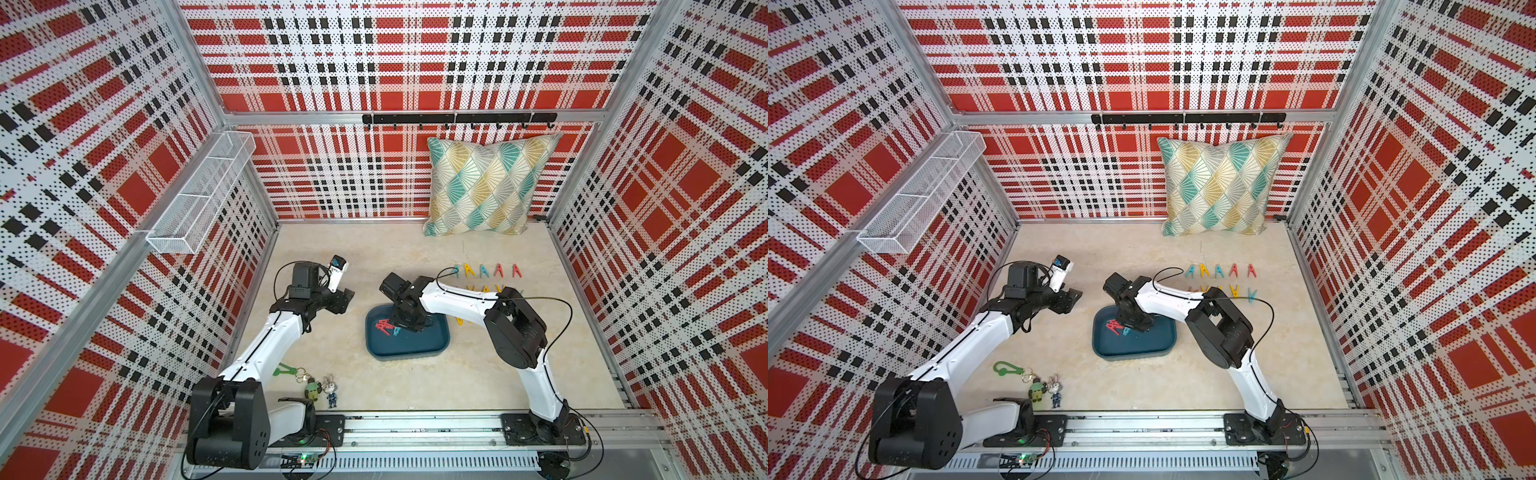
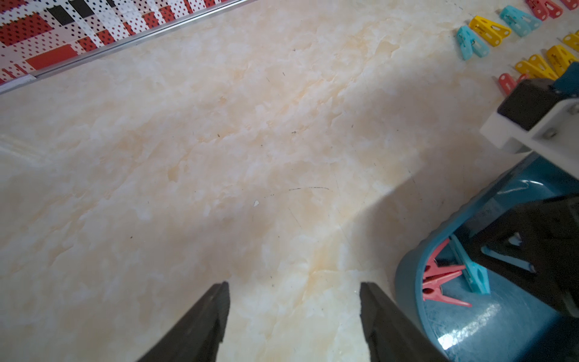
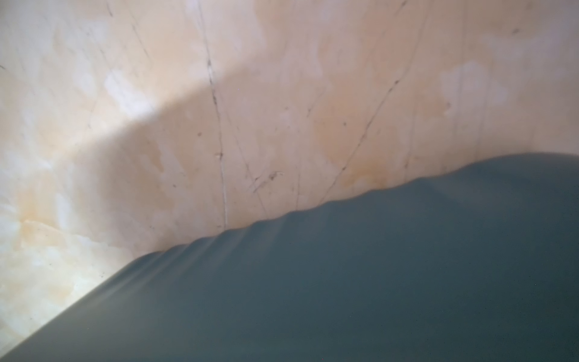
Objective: Take the clothespins out of the storage box
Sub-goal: Pick up the clothespin from the storage box.
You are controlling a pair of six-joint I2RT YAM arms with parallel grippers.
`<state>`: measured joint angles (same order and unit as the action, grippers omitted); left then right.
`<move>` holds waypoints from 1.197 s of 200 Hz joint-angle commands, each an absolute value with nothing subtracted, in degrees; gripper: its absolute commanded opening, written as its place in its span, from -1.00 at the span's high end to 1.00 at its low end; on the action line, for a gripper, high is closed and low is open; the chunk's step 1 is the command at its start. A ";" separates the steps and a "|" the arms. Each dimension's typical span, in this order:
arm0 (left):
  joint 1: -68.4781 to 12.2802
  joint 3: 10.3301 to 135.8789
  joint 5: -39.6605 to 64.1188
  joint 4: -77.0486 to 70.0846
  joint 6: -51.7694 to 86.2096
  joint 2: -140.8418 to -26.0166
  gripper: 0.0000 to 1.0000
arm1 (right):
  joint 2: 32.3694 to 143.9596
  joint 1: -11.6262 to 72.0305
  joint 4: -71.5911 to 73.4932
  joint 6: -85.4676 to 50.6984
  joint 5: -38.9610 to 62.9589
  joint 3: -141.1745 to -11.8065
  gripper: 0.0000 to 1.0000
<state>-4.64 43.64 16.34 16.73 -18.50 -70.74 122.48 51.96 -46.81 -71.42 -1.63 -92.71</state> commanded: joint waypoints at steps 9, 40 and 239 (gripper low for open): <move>-4.57 43.16 17.45 15.99 -19.16 -69.48 -0.43 | 123.97 52.34 -48.32 -71.24 -1.80 -93.36 0.43; -4.42 43.07 17.75 15.99 -19.20 -69.28 -0.43 | 123.01 52.37 -47.85 -71.45 -2.19 -92.35 0.64; -4.32 42.71 17.16 16.07 -19.25 -73.70 -0.43 | 98.69 50.89 -55.48 -51.72 -19.77 -89.17 1.00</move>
